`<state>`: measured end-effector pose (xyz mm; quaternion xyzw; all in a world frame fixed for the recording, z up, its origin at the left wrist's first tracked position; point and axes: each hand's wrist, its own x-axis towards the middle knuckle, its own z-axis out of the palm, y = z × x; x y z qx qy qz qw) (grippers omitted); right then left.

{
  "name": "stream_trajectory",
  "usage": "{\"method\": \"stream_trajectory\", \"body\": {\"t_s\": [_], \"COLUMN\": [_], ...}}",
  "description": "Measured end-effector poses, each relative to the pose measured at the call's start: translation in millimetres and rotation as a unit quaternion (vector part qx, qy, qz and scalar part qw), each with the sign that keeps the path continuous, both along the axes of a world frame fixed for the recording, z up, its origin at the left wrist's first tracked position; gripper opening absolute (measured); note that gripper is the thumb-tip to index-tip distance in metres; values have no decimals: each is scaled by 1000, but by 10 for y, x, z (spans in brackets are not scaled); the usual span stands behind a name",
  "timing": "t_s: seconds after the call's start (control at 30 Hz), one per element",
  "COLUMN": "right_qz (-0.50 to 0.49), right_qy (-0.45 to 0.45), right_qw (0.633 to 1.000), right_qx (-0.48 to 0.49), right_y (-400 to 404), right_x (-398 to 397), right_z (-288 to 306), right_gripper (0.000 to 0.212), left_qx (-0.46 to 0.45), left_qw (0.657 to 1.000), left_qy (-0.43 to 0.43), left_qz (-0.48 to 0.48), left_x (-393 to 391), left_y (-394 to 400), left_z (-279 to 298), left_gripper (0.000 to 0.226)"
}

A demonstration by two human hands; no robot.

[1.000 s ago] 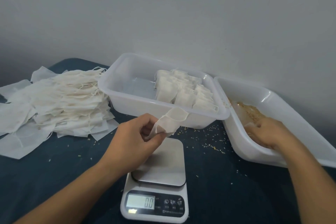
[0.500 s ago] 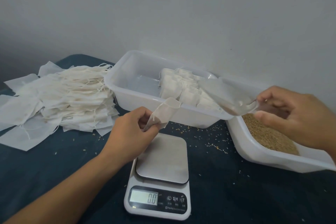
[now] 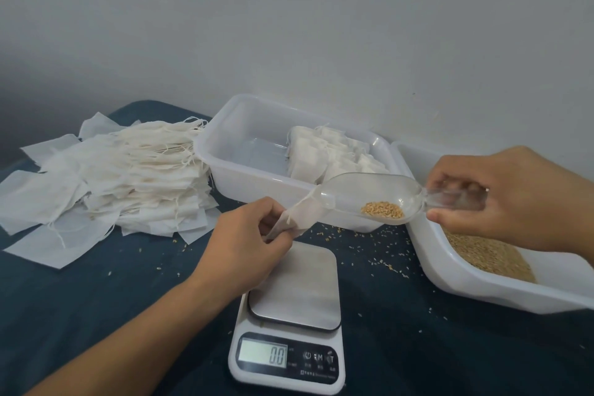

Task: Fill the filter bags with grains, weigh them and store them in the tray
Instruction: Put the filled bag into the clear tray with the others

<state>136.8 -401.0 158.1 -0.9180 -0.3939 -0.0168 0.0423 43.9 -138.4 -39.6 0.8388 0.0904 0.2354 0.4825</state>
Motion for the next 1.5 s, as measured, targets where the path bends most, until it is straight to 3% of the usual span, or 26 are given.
{"method": "stream_trajectory", "body": {"t_s": [0.23, 0.8, 1.07, 1.37, 1.5], "right_qz": [20, -9, -3, -23, -53], "right_qy": [-46, -86, -60, 9, 66], "right_qw": [997, 992, 997, 997, 982], "right_qx": [-63, -95, -52, 78, 166], "right_y": [71, 110, 12, -203, -324], "right_x": [-9, -45, 14, 124, 243], "right_z": [79, 216, 121, -282, -561], "right_gripper": [28, 31, 27, 22, 11], "left_qx": [11, 6, -14, -41, -108], "left_qw": [1000, 1000, 1000, 999, 994], "left_qy": [2, 7, 7, 7, 10], "left_qz": [-7, -12, -14, -12, -33], "left_x": [-7, -12, -11, -2, 9], "left_y": [-5, -13, -11, -10, -1], "left_z": [-11, 10, 16, 23, 24], "left_gripper": [9, 10, 10, 12, 12]}}
